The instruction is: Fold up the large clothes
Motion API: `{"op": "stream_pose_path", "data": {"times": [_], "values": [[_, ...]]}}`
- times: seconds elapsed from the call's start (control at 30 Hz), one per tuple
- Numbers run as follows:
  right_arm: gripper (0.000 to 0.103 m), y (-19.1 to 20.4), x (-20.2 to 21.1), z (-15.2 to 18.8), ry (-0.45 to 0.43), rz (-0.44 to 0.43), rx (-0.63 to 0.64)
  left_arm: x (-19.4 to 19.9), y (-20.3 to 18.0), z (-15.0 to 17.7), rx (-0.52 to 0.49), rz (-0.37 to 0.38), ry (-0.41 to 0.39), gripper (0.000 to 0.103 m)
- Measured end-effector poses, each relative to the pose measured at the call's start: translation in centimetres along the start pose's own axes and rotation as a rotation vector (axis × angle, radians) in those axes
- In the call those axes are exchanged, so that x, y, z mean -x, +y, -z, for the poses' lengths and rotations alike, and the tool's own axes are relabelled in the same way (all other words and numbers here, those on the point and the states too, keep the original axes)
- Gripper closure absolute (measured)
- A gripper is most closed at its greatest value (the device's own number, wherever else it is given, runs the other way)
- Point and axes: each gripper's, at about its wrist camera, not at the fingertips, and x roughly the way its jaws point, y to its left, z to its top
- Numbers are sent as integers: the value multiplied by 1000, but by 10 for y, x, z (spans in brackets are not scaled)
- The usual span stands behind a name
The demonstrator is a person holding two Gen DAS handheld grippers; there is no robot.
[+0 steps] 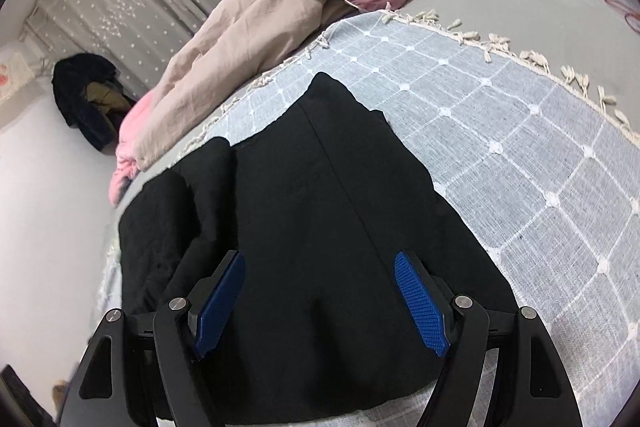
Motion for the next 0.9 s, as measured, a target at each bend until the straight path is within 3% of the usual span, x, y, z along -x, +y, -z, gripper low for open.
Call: {"op": "stream_pose_path", "data": {"times": [0.03,0.13,0.27,0.47,0.63,0.83,0.9], "values": [[25,3,-1,1,4,9,17,0,15,3,43,-30,-16,21],[25,14,-2,5,12,-8,60,-13,58,8,195,-102,52,21],[25,34,4,10,25,-140,58,-21,87,17,337,-113,77,21],[19,67,4,8,78,-322,113,-33,85,20,318,-133,120,21],[15,77,-37,-14,183,-274,142,-35,88,25,297,-138,140,21],[15,85,-113,-29,480,-393,46,-47,97,26,331,-131,169,21],[16,95,-129,-24,508,-310,89,-49,99,27,345,-126,179,21]]}}
